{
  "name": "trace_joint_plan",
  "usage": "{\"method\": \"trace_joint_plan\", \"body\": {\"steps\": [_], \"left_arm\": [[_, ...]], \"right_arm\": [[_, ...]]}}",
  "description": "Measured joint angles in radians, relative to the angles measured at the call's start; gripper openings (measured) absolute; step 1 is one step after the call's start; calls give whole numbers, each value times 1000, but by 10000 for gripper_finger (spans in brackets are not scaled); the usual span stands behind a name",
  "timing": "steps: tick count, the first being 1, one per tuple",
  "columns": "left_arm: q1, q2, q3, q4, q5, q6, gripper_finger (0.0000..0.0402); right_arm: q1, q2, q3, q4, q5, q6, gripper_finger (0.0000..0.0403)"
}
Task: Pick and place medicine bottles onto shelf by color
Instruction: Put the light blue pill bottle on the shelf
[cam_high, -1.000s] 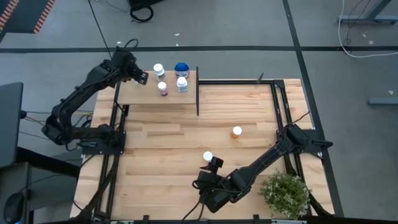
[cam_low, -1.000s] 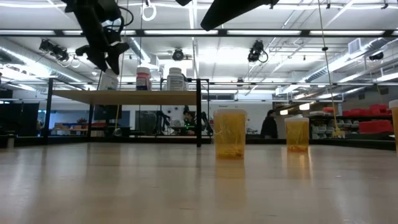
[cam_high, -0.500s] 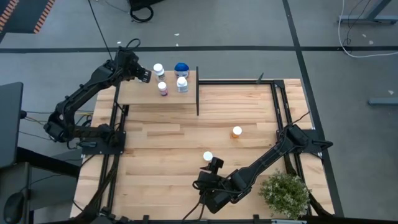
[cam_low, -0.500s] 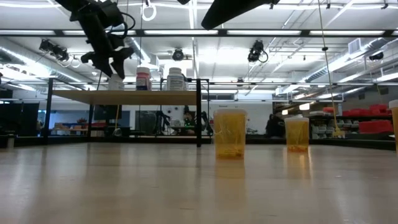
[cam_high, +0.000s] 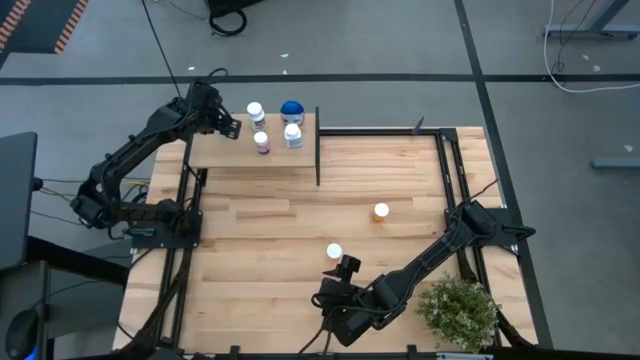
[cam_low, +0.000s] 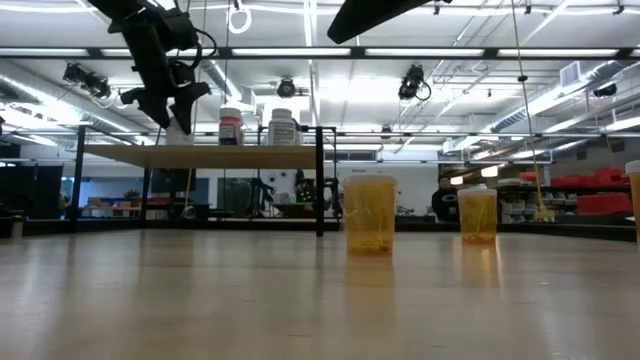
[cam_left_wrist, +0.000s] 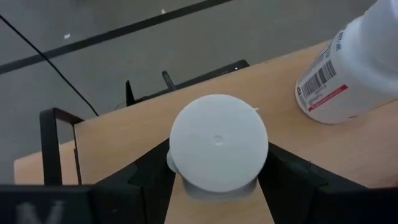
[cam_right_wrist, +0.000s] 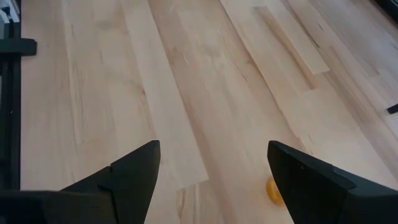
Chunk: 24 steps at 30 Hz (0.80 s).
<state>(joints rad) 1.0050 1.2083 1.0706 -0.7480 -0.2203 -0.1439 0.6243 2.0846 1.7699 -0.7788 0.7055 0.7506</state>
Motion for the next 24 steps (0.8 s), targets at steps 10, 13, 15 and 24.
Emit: {"method": "trace_joint_plan", "body": {"steps": [10, 13, 15, 24], "left_arm": [[0, -1, 1, 17, -1, -1, 227], [0, -4, 2, 18, -2, 0, 234], [0, -4, 2, 21, -3, 0, 241], [0, -52, 3, 17, -3, 43, 283]], "right_arm": [[0, 0, 0, 0, 0, 0, 306], [1, 0, 0, 0, 0, 0, 306], [1, 0, 0, 0, 0, 0, 306], [1, 0, 0, 0, 0, 0, 306]]}}
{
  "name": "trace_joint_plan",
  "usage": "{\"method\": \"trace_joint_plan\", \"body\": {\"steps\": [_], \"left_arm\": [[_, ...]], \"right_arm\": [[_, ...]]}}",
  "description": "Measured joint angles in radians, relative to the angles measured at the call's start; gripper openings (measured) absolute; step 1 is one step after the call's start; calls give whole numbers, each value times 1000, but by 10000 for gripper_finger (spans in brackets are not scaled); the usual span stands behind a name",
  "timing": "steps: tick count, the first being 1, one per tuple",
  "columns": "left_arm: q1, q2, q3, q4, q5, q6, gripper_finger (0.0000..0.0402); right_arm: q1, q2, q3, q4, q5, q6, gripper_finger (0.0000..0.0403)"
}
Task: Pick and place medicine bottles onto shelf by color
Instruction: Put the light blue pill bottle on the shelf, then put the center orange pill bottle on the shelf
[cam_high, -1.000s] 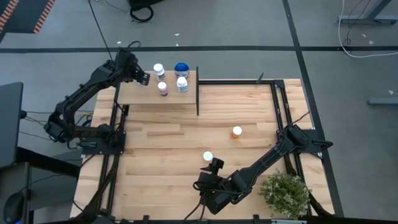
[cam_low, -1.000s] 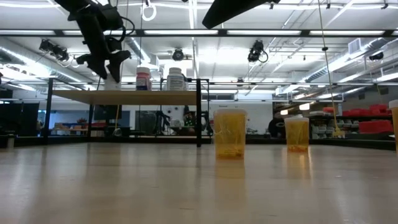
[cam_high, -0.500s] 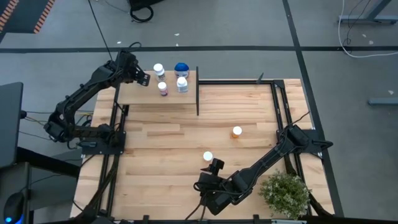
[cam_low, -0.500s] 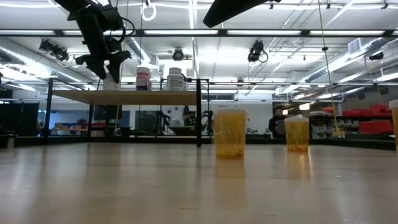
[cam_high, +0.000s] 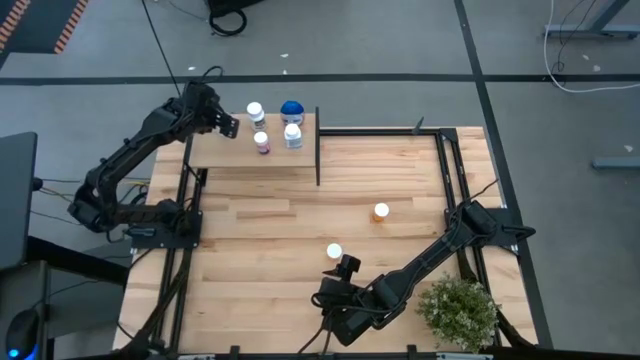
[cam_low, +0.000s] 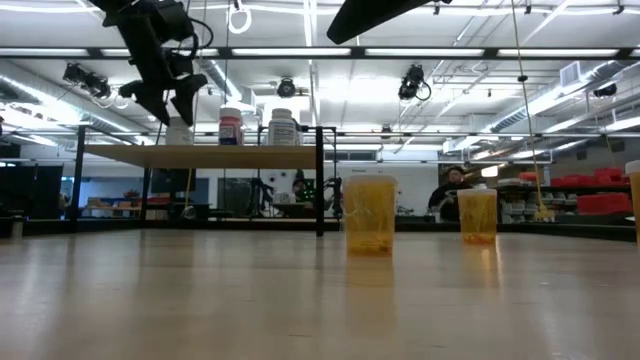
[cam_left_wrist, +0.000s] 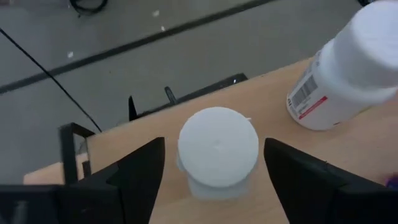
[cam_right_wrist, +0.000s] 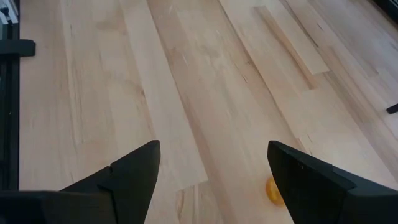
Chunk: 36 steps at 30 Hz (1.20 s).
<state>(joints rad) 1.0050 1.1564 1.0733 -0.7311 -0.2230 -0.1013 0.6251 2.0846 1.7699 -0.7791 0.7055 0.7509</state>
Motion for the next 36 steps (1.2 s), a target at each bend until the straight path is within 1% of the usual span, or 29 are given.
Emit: {"method": "trace_joint_plan", "body": {"steps": [3, 8, 12, 15, 19, 25, 28, 32, 35, 36], "left_arm": [[-1, -48, 9, -8, 0, 9, 296], [-40, -111, 97, -96, 0, 9, 310], [-121, -155, 172, -184, 0, 9, 310], [-206, -189, 203, -212, 2, -4, 305], [-343, -220, 214, -234, 31, -69, 303], [-596, -212, 213, -248, 46, -153, 302], [-734, -193, 212, -226, 45, -180, 302], [-916, -169, 212, -177, 37, -203, 302], [-1048, -138, 212, -154, -14, -214, 302], [-1089, -124, 212, -141, -36, -228, 302]], "right_arm": [[0, 0, 0, 0, 0, 0, 306], [0, 0, 0, 0, 0, -1, 306], [0, 0, 0, 0, 0, 0, 306], [0, 0, 0, -1, 1, -11, 306], [-4, 0, 60, -72, 37, -14, 306], [-16, -2, 208, -213, 62, -42, 306], [-24, 0, 292, -386, 80, -44, 306], [-50, -1, 380, -633, 150, -34, 306], [-87, -2, 416, -796, 177, -10, 304], [-106, -3, 416, -798, 174, -8, 303]]}}
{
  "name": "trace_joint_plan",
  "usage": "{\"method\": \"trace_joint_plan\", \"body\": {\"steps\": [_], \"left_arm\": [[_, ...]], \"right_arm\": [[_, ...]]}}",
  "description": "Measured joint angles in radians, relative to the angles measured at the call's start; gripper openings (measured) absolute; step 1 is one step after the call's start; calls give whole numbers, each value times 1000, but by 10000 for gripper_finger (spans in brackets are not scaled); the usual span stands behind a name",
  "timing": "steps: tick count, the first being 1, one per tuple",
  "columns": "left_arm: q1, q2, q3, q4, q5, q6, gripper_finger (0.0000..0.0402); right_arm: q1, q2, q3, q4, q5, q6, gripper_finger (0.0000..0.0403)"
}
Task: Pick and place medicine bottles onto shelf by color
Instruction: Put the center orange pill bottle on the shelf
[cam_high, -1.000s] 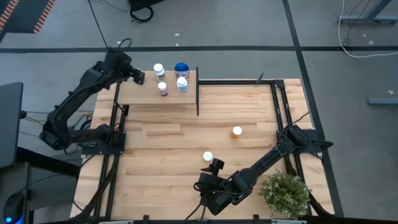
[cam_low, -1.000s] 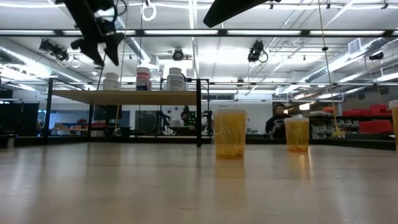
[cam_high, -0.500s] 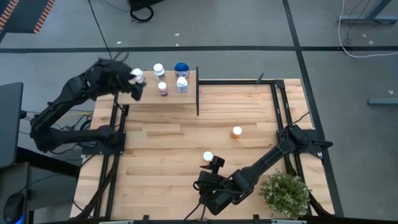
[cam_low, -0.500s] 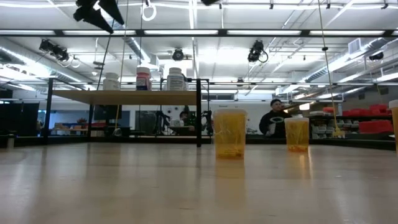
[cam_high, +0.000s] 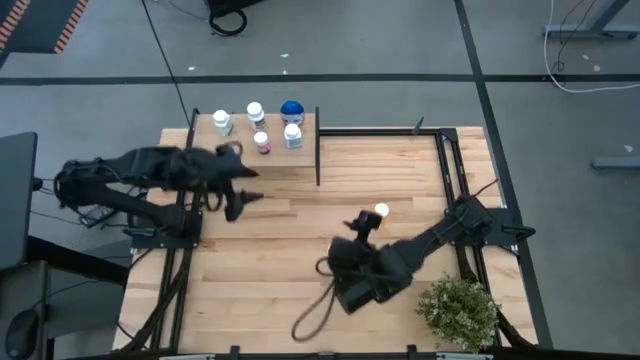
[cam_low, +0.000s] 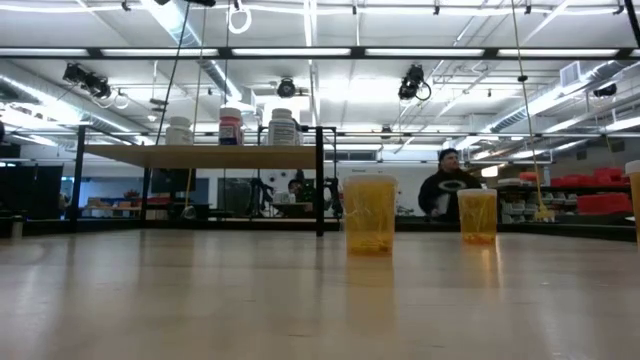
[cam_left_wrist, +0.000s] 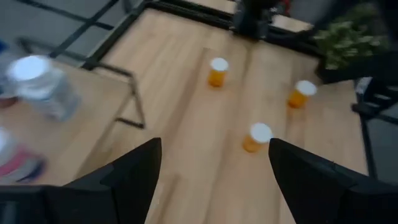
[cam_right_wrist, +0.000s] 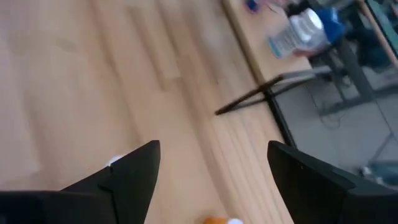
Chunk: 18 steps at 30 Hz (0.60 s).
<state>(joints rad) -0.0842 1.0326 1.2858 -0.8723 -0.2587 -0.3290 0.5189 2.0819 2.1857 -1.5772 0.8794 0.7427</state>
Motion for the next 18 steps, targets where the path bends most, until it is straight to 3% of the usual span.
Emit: {"method": "trace_joint_plan", "body": {"steps": [5, 9, 15, 18], "left_arm": [[-155, 95, 0, 21, -70, -28, 302], [-241, 158, -1, 21, -101, -32, 302], [-310, 179, -1, 24, -175, -27, 302], [-314, 176, -1, 23, -192, -27, 302]], "right_arm": [[-85, -12, -37, 1, -146, -82, 293], [-121, -10, -53, 8, -193, -122, 289], [-122, -70, -51, 24, -228, -231, 288], [-122, -153, -44, 147, -319, -284, 288]]}}
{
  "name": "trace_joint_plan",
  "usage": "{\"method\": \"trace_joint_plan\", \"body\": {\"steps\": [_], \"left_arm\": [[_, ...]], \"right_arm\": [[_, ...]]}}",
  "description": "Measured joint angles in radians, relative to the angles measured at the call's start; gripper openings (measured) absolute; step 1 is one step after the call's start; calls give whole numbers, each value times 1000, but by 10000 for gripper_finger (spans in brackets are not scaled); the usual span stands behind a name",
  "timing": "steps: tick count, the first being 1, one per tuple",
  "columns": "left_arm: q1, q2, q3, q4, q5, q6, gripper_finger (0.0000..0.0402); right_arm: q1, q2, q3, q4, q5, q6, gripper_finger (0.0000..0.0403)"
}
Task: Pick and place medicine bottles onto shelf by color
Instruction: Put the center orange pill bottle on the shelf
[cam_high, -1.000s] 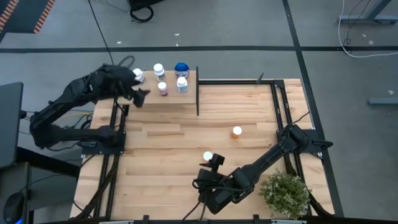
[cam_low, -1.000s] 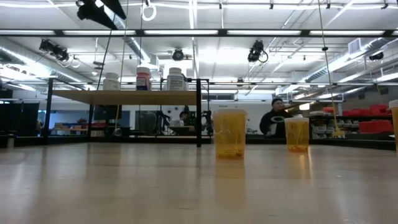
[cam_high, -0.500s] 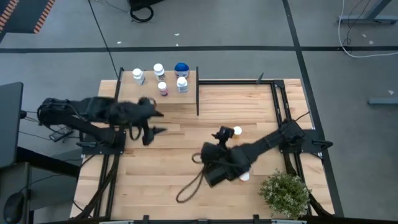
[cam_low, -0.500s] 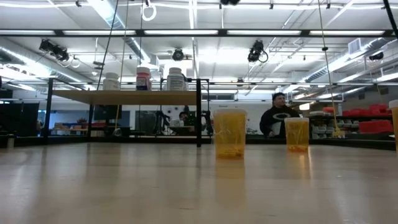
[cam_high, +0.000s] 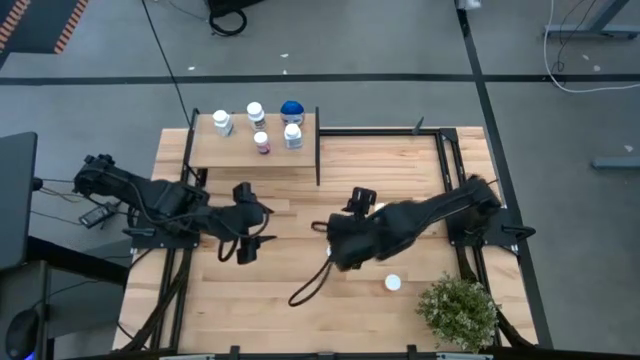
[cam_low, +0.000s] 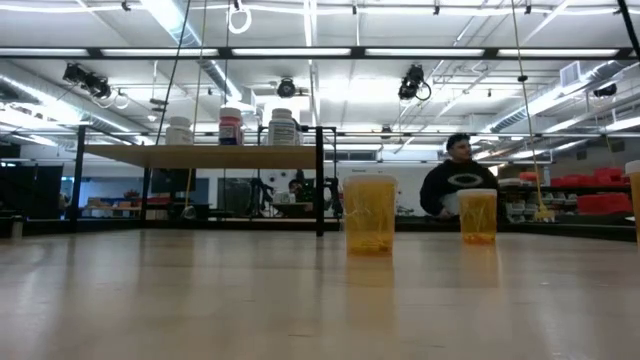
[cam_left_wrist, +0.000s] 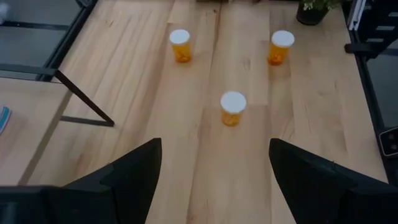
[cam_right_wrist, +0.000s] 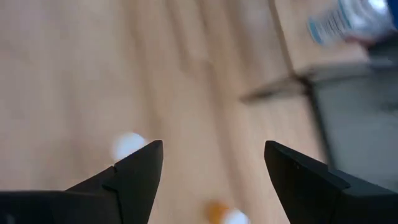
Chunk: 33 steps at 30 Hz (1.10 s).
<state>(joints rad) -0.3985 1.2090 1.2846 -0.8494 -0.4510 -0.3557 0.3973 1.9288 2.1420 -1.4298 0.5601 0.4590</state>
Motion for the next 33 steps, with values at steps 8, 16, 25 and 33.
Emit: {"method": "trace_joint_plan", "body": {"steps": [8, 16, 25, 33], "left_arm": [[2, 1, 0, 31, -8, 9, 302], [-60, 0, 0, 21, -11, -41, 302], [-111, 0, 0, 4, -86, -58, 300], [-85, 28, 2, 99, -109, -56, 288]], "right_arm": [[36, -107, 1, 464, -321, -281, 288], [-14, -128, -72, 318, -303, -279, 288], [-43, -430, -618, 605, -222, -237, 268], [-42, -965, -1295, 1319, -191, -216, 253]]}}
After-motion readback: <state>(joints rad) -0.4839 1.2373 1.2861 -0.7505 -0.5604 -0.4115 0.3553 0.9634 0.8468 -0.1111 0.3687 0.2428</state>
